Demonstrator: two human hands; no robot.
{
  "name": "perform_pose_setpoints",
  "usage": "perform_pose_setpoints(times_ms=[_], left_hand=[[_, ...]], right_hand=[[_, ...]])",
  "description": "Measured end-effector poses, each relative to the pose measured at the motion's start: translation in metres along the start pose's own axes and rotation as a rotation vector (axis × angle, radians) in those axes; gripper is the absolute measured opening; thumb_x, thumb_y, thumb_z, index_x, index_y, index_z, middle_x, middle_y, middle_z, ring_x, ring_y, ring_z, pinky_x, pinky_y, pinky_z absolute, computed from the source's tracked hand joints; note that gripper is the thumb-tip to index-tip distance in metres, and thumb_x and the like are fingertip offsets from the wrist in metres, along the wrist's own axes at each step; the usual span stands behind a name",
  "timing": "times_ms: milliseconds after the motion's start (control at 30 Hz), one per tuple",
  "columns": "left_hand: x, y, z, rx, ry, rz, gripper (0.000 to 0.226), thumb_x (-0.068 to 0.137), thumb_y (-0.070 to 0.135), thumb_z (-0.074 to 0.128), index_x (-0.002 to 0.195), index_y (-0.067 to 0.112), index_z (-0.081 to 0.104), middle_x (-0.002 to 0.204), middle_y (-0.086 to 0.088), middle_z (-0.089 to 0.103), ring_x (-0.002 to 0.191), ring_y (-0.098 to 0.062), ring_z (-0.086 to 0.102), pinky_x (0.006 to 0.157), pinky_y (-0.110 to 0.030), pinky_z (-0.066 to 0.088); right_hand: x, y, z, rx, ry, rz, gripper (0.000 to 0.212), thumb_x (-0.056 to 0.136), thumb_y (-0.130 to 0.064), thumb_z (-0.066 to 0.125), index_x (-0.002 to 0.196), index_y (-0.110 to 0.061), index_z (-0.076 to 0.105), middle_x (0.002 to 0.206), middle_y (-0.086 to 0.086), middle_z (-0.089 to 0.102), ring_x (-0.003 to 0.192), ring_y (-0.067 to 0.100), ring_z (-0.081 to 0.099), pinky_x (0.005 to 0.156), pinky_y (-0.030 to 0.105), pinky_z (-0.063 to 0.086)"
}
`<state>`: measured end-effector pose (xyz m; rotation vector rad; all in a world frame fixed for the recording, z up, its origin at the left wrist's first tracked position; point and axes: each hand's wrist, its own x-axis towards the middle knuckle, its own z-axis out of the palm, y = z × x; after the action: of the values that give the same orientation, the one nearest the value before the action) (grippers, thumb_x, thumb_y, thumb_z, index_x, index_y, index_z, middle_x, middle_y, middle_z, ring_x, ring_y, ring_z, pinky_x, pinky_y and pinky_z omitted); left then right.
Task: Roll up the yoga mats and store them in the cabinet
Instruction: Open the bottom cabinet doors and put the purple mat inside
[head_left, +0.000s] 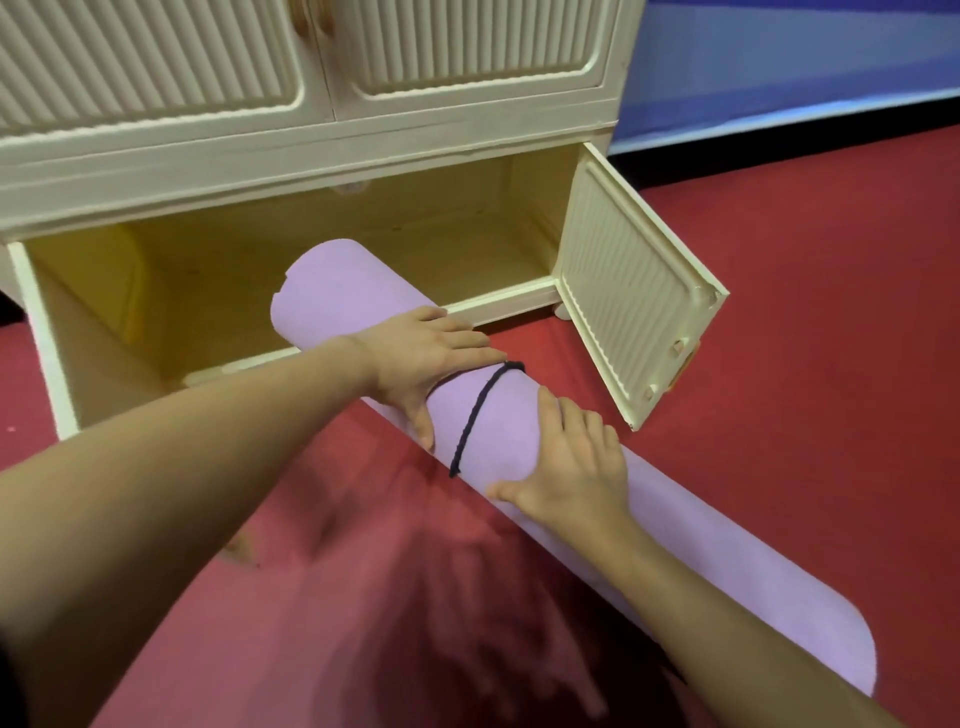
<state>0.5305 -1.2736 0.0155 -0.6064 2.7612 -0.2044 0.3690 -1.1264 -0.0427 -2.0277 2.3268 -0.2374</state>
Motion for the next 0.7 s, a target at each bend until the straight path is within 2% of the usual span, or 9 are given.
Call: perform_pose_setpoints(times_ms=[33,100,300,433,500,600,633,700], left_hand=[[-0.006,-0.009,0.002,0.0,-0.004,-0.02,0.123,0.055,0.079,0.068,0.152,0.029,0.01,0.154,0.005,0.026,0.141,-0.021,0.025,0.113,-0.038,0.015],[-0.018,-0.028,0.003,-0.006,-0.003,-0.054,0.123,0.056,0.078,0.068,0.152,0.029,0.01,0.154,0.005,0.026,0.141,-0.022,0.024,0.113,-0.037,0.012],[-0.049,-0.075,0.017,-0.032,-0.029,-0.171,0.121,0.059,0.079,0.066,0.152,0.031,0.005,0.156,0.006,0.02,0.143,-0.021,0.018,0.114,-0.04,0.012],[-0.061,-0.089,0.052,-0.036,-0.106,-0.304,0.115,0.069,0.074,0.062,0.151,0.031,-0.005,0.159,0.006,0.007,0.145,-0.02,0.009,0.115,-0.039,0.011],[-0.06,-0.088,0.066,-0.054,-0.103,-0.368,0.118,0.068,0.077,0.059,0.151,0.029,-0.009,0.16,0.003,0.0,0.146,-0.022,0.004,0.115,-0.043,0.008],[-0.056,-0.076,0.071,-0.096,-0.081,-0.379,0.131,0.059,0.084,0.059,0.151,0.022,-0.012,0.16,-0.001,-0.006,0.146,-0.028,0.001,0.115,-0.048,0.003],[-0.054,-0.071,0.072,-0.115,-0.07,-0.349,0.135,0.057,0.084,0.06,0.151,0.02,-0.013,0.16,-0.001,-0.007,0.146,-0.028,0.001,0.115,-0.047,0.002],[-0.048,-0.058,0.074,-0.123,0.012,-0.278,0.14,0.052,0.085,0.062,0.152,0.016,-0.006,0.16,-0.008,0.001,0.146,-0.031,0.007,0.115,-0.047,0.007]], right_hand=[[0.008,-0.008,0.0,0.002,-0.031,-0.014,0.118,0.054,-0.072,0.071,0.145,-0.015,0.023,0.134,0.003,0.043,0.117,0.027,0.044,0.101,0.041,0.034],[0.024,-0.025,0.0,0.019,-0.043,-0.021,0.117,0.058,-0.073,0.068,0.147,-0.018,0.015,0.14,0.002,0.037,0.123,0.025,0.039,0.105,0.04,0.029],[0.065,-0.072,0.007,0.008,-0.006,-0.081,0.114,0.055,-0.072,0.07,0.144,-0.016,0.025,0.133,0.004,0.045,0.116,0.026,0.045,0.101,0.04,0.034],[0.099,-0.085,0.022,0.057,-0.114,-0.182,0.11,0.06,-0.076,0.064,0.145,-0.02,0.021,0.136,0.001,0.042,0.12,0.025,0.043,0.1,0.039,0.034],[0.109,-0.078,0.03,0.051,-0.129,-0.213,0.109,0.061,-0.083,0.053,0.146,-0.023,0.019,0.139,-0.001,0.039,0.121,0.024,0.042,0.101,0.038,0.035],[0.106,-0.066,0.04,0.03,-0.112,-0.21,0.116,0.051,-0.093,0.021,0.149,-0.03,0.017,0.148,-0.003,0.033,0.131,0.021,0.037,0.107,0.046,0.03],[0.103,-0.061,0.043,0.028,-0.099,-0.209,0.117,0.05,-0.092,0.018,0.149,-0.03,0.021,0.148,0.0,0.036,0.131,0.022,0.04,0.107,0.049,0.031],[0.095,-0.049,0.049,0.05,-0.011,-0.199,0.114,0.052,-0.091,0.026,0.143,-0.024,0.039,0.137,0.007,0.05,0.12,0.027,0.052,0.098,0.053,0.039]])
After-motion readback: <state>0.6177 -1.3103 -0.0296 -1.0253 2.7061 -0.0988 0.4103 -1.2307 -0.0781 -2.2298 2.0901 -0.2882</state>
